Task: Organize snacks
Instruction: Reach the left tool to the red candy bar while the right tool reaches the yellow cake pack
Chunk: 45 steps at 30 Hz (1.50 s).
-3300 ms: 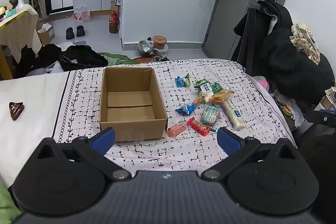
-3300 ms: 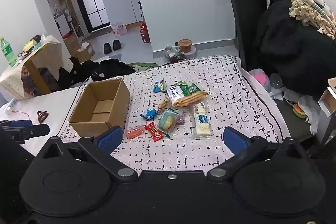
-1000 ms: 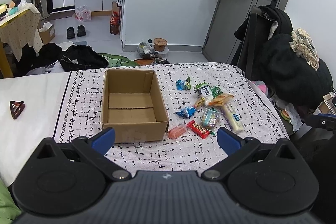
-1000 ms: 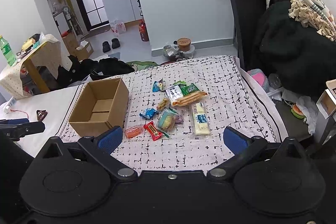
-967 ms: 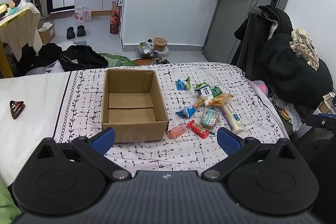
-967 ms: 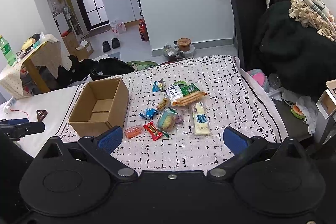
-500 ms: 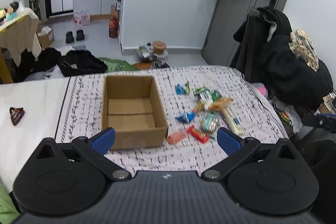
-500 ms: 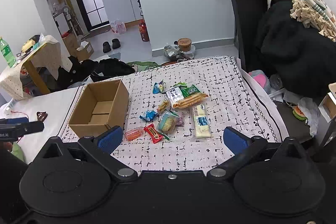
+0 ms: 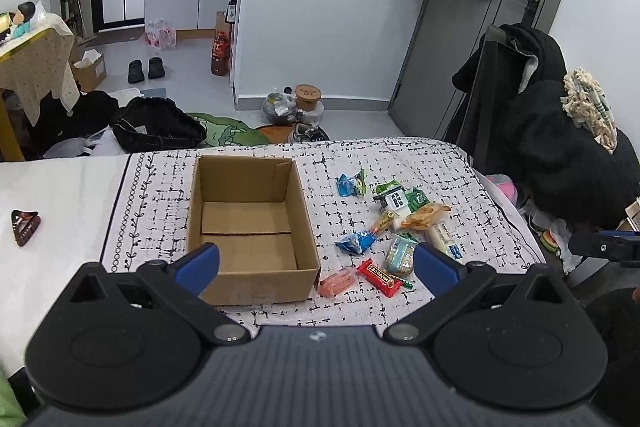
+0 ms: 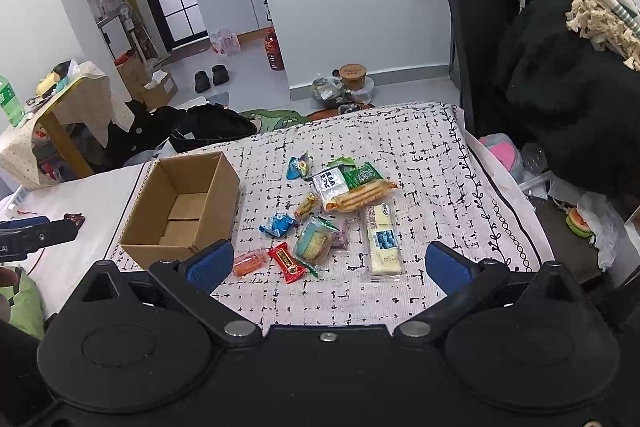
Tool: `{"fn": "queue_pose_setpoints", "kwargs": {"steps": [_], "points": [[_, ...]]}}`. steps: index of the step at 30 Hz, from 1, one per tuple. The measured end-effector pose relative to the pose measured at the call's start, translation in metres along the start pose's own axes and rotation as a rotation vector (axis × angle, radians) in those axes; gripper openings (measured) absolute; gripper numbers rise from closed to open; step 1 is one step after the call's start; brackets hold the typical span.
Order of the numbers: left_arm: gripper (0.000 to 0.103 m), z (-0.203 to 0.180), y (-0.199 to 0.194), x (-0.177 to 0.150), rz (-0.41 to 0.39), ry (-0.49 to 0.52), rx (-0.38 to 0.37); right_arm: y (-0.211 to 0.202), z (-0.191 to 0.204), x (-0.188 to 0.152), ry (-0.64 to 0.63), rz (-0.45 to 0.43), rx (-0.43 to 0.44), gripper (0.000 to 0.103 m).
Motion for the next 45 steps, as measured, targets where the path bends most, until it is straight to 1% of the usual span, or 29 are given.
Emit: {"fn": "queue_pose_setpoints", "kwargs": {"steps": [7, 12, 14, 16, 21, 23, 26, 28, 30, 33, 35, 37, 39, 43, 45], "points": [[0.102, -0.013, 0.029, -0.001, 0.033, 0.056, -0.019, 0.013, -0.021, -0.001, 0.016, 0.004, -0.024, 0.103], [0.101, -0.018, 0.049, -0.002, 0.069, 0.074, -0.042, 0.023, -0.032, -0.006, 0.025, 0.015, -0.019, 0.102], [0.100, -0.021, 0.056, -0.002, 0.073, 0.089, -0.042, 0.027, -0.036, -0.008, 0.027, 0.020, -0.028, 0.101], [0.100, -0.025, 0.064, -0.002, 0.079, 0.102, -0.047, 0.033, -0.039, -0.010, 0.041, 0.029, -0.026, 0.097], [0.100, -0.040, 0.083, -0.003, 0.090, 0.146, -0.052, 0.046, -0.045, -0.012, 0.046, 0.032, -0.031, 0.097], [0.099, -0.047, 0.090, -0.002, 0.094, 0.163, -0.067, 0.051, -0.046, -0.013, 0.053, 0.032, -0.028, 0.095], [0.098, -0.061, 0.100, -0.002, 0.099, 0.191, -0.097, 0.061, -0.049, -0.015, 0.067, 0.036, -0.029, 0.092], [0.097, -0.069, 0.107, -0.003, 0.107, 0.210, -0.119, 0.067, -0.052, -0.016, 0.071, 0.041, -0.045, 0.089], [0.096, -0.077, 0.112, -0.005, 0.115, 0.225, -0.137, 0.073, -0.055, -0.018, 0.079, 0.053, -0.061, 0.086], [0.094, -0.086, 0.120, -0.008, 0.127, 0.254, -0.156, 0.080, -0.059, -0.020, 0.089, 0.070, -0.062, 0.083], [0.093, -0.093, 0.127, -0.009, 0.127, 0.276, -0.162, 0.085, -0.061, -0.022, 0.090, 0.078, -0.067, 0.078], [0.091, -0.098, 0.136, -0.011, 0.134, 0.292, -0.164, 0.091, -0.065, -0.023, 0.099, 0.087, -0.077, 0.071], [0.086, -0.104, 0.143, -0.014, 0.154, 0.298, -0.179, 0.097, -0.068, -0.024, 0.108, 0.093, -0.076, 0.067], [0.080, -0.120, 0.157, -0.022, 0.179, 0.317, -0.222, 0.111, -0.075, -0.027, 0.124, 0.104, -0.087, 0.063], [0.074, -0.127, 0.165, -0.026, 0.194, 0.318, -0.238, 0.119, -0.079, -0.030, 0.135, 0.117, -0.095, 0.061]]}}
Point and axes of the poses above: each gripper's, at about its wrist camera, not at the fingertips, and y roughly the way its jaws point, z to its left, x to its top, the point moved 10 cm from there along y, roughly the way its jaws point, and after that the axes turned 15 degrees about x, right-handed, at the moved point
